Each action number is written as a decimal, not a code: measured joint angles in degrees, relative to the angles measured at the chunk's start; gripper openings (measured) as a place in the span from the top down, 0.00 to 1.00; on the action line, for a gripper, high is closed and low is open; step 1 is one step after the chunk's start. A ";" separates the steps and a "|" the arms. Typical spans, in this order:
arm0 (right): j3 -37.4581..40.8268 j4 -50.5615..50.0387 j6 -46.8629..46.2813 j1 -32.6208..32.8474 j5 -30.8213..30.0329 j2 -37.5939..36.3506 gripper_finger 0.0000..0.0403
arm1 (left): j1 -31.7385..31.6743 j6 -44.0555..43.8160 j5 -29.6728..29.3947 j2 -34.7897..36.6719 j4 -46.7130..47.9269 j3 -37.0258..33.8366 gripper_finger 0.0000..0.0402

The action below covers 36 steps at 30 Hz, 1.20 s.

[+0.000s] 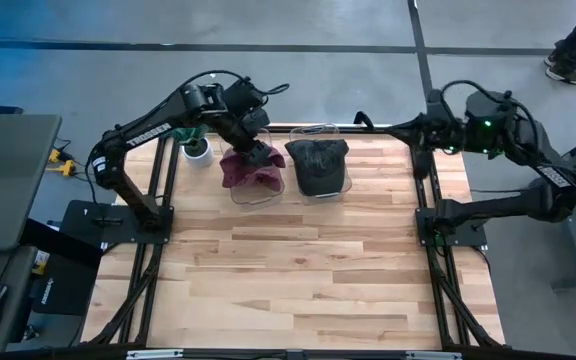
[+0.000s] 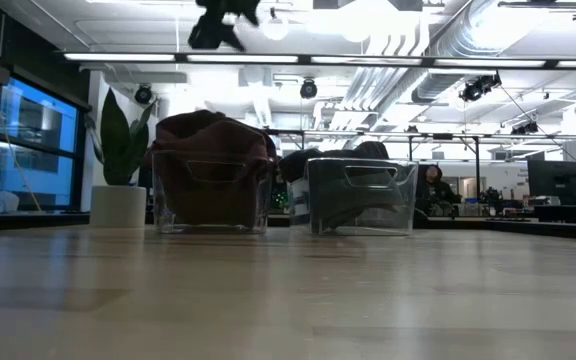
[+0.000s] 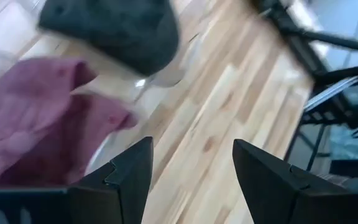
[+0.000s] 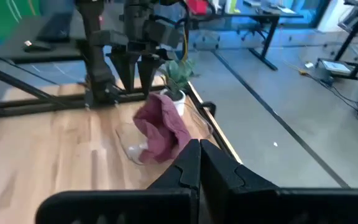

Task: Pick & Place hat
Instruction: Return to Home Position

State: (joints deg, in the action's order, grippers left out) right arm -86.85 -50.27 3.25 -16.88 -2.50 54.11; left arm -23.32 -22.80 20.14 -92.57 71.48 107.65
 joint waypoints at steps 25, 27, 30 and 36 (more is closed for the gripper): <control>37.69 20.35 -13.77 0.00 0.91 -35.10 1.00 | 13.40 -13.97 -11.10 8.82 -13.59 -0.52 0.47; 38.79 20.81 -13.75 0.00 1.55 -36.14 1.00 | 13.78 -14.21 -11.53 8.85 -14.63 -0.52 0.47; 40.80 21.74 -13.61 0.00 2.66 -37.76 1.00 | 14.99 -15.00 -11.76 8.31 -15.98 -0.52 0.47; 48.39 26.34 -14.85 0.00 4.89 -43.60 1.00 | 17.29 -16.31 -12.19 4.97 -20.77 -0.44 0.47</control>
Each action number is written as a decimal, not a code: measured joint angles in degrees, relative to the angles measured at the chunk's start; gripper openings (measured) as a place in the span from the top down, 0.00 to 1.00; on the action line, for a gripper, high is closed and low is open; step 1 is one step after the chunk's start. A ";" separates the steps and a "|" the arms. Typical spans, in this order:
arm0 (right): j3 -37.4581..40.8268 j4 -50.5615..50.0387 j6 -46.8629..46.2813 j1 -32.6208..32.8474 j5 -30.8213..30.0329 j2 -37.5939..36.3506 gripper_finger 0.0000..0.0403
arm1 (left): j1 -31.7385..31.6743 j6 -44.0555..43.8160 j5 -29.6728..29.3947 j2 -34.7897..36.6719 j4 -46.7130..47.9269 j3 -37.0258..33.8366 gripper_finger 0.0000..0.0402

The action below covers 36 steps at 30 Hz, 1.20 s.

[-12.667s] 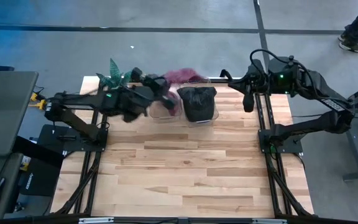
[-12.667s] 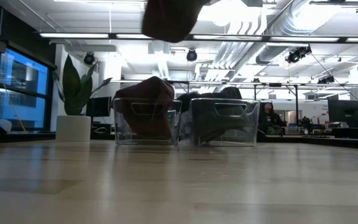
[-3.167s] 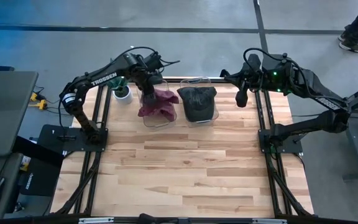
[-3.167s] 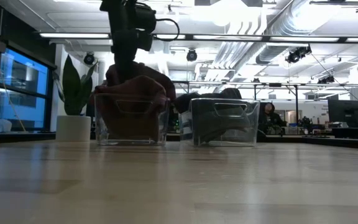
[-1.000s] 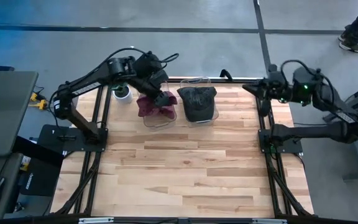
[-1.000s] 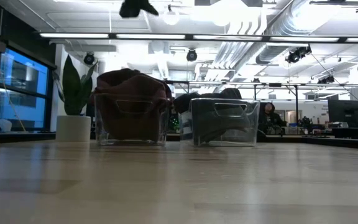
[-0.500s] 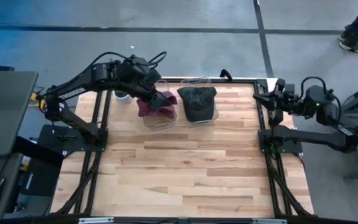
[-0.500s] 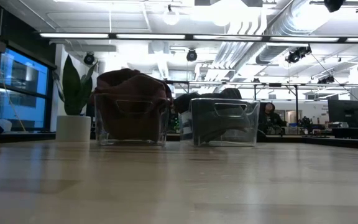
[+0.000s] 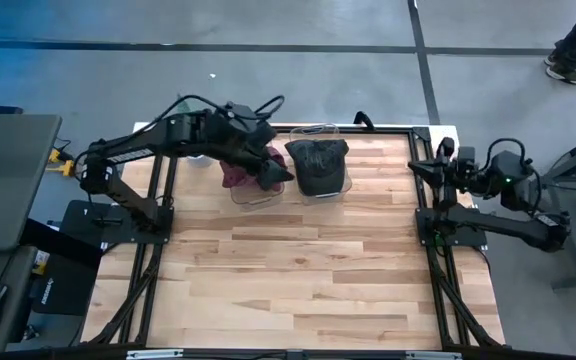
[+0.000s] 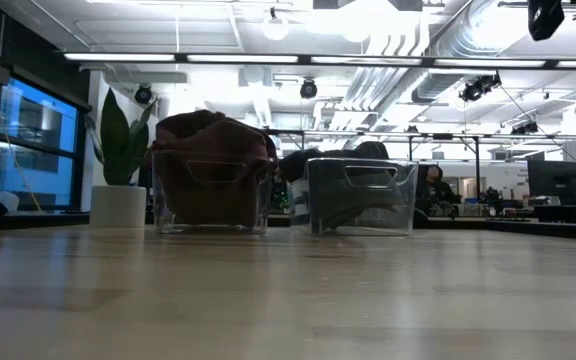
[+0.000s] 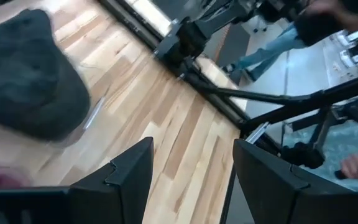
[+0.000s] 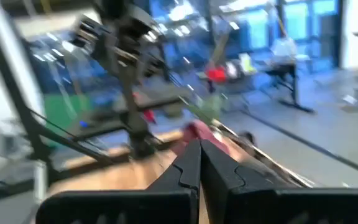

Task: Pick & Place hat
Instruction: Return to Home Position

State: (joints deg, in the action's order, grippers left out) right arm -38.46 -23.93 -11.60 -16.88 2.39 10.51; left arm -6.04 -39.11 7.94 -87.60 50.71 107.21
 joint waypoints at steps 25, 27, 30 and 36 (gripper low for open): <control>26.97 31.73 -8.98 0.03 8.07 -9.88 1.00 | 1.98 -2.29 4.68 -9.81 -16.50 0.07 0.47; 27.35 32.32 -9.15 0.04 8.08 -9.95 1.00 | 1.94 -2.56 6.21 -11.62 -17.81 -0.27 0.47; 27.72 31.81 -9.10 0.02 8.45 -9.88 1.00 | 1.96 -3.22 6.38 -13.26 -20.44 -0.09 0.47; 27.81 27.54 -8.43 0.04 8.50 -9.88 1.00 | 1.94 -2.92 4.60 -12.93 -19.55 -0.04 0.47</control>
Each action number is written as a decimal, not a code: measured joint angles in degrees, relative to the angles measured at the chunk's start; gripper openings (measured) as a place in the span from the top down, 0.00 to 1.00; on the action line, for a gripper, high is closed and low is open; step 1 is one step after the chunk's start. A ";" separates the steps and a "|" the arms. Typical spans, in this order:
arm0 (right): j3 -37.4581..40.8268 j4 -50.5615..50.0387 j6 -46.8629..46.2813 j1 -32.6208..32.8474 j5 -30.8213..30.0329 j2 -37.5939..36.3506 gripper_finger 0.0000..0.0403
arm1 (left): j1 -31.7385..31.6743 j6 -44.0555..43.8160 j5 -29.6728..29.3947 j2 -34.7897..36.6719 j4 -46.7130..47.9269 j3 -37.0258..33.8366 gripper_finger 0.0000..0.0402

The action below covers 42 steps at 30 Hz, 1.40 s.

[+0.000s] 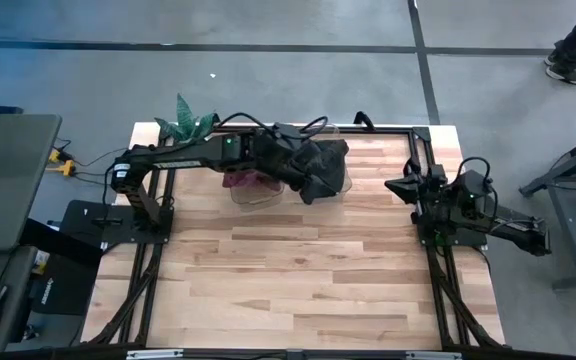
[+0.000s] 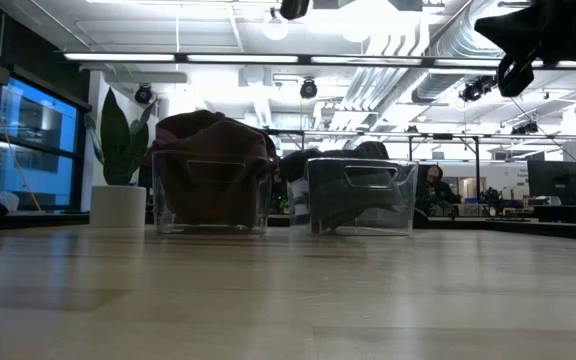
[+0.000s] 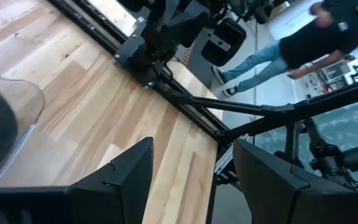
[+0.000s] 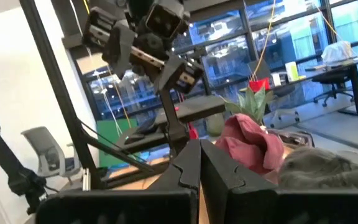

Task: Pick & Place hat
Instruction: Return to Home Position

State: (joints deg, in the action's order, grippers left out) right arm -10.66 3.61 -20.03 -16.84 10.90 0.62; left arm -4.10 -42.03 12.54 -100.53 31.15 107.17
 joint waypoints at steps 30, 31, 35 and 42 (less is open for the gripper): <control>6.75 9.59 -1.77 0.00 -0.44 0.00 1.00 | 0.78 0.08 3.27 -0.35 -10.86 0.12 0.47; 6.75 9.18 -2.06 0.01 -0.43 0.00 1.00 | 0.81 0.29 3.09 -0.33 -10.89 0.14 0.47; 6.75 7.75 -2.07 0.02 -0.42 0.02 1.00 | 0.74 1.16 2.47 0.19 -8.97 -0.15 0.47; 6.77 5.98 -2.03 0.02 -0.59 0.11 1.00 | 0.70 4.32 -1.38 6.13 -0.38 0.17 0.47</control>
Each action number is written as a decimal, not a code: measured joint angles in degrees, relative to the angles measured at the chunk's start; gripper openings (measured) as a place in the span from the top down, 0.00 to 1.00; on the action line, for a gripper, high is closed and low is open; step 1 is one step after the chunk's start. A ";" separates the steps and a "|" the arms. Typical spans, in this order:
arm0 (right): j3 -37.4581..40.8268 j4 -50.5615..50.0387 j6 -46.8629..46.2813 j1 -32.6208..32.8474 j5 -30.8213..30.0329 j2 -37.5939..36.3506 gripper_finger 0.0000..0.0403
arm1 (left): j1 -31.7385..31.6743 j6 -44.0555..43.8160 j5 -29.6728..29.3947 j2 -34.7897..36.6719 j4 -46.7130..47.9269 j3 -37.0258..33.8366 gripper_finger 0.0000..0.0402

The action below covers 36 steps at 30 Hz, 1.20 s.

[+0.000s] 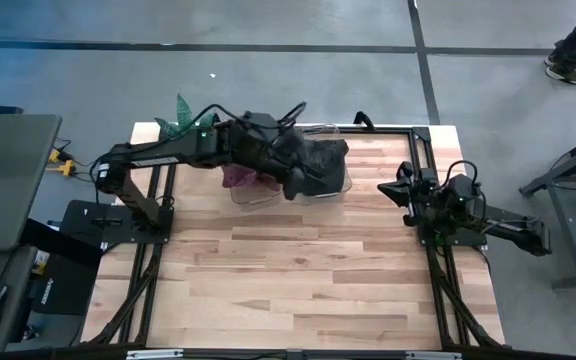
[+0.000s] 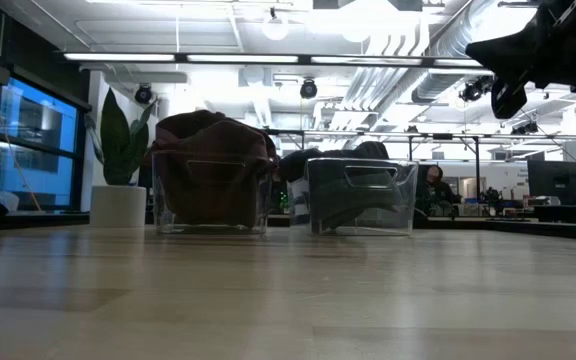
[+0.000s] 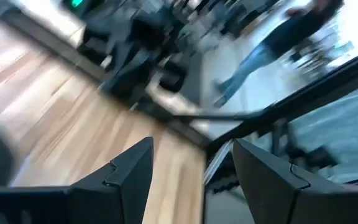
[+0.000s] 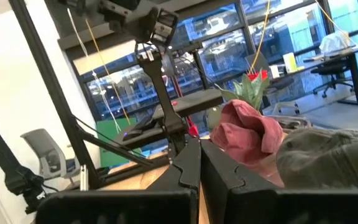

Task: Pick & Place hat
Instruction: Return to Home Position

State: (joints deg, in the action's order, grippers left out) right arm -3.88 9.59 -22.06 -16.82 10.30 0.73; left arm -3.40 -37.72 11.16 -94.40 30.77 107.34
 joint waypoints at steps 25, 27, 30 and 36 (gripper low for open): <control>-0.02 -0.99 0.32 -0.02 -0.77 0.09 1.00 | 0.04 2.51 -13.45 52.28 13.56 -29.02 0.47; -0.02 -0.97 0.43 0.00 -0.79 0.09 1.00 | 0.04 1.91 -13.06 57.98 7.97 -36.40 0.47; -0.02 -0.90 0.53 -0.02 -0.92 0.09 1.00 | 0.04 0.71 -11.53 64.68 1.65 -47.53 0.47; -0.02 -0.79 0.49 -0.02 -0.90 0.11 1.00 | 0.04 -1.49 -8.53 73.67 -14.86 -66.06 0.47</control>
State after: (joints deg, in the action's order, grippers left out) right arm -3.90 8.80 -21.57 -16.84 9.41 0.84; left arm -3.36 -39.20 2.64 -20.73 15.91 41.28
